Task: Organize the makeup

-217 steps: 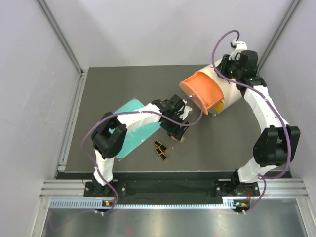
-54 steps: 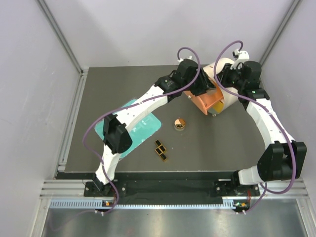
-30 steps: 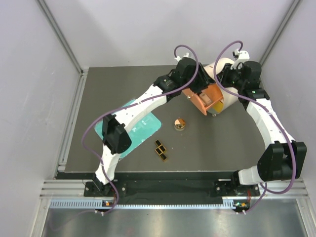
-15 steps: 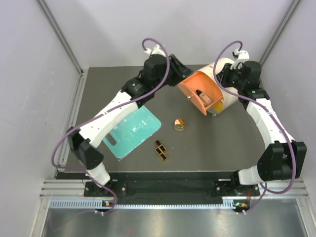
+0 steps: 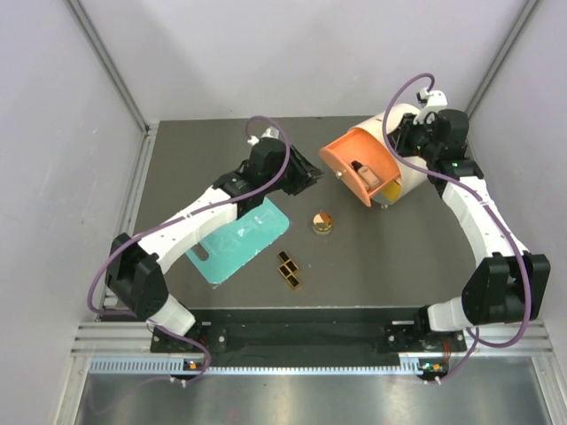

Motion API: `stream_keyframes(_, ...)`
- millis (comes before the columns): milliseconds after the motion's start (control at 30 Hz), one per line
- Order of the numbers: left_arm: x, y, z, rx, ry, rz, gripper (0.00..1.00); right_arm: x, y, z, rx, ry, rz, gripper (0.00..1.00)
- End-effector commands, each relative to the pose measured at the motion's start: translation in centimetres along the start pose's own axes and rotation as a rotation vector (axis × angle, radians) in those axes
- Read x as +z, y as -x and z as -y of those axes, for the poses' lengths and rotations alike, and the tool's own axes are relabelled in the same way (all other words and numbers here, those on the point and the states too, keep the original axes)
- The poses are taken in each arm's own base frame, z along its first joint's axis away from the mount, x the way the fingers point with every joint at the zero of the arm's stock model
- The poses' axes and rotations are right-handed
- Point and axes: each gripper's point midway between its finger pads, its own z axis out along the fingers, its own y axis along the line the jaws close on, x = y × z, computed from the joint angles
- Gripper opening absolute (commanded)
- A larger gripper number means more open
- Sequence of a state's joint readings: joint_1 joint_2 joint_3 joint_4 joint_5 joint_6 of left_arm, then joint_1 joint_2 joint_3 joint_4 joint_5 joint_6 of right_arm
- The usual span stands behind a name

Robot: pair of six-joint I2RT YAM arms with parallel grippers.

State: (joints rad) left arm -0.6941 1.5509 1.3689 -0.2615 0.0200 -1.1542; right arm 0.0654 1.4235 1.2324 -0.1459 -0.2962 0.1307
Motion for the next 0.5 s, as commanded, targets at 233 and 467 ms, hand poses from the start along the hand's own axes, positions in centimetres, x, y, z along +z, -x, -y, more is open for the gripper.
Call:
stream_keyframes(233, 1.9, 0.4, 2.5, -0.046, -0.155, -0.033, 0.42, -1.7, -14.7, 1.8, 0.115, -0.093, -0.501, 0.25)
stream_keyframes(467, 4.5, -0.5, 2.1, -0.022, -0.140, -0.093, 0.43, -1.7, -14.5, 1.9, 0.113, -0.098, -0.499, 0.25)
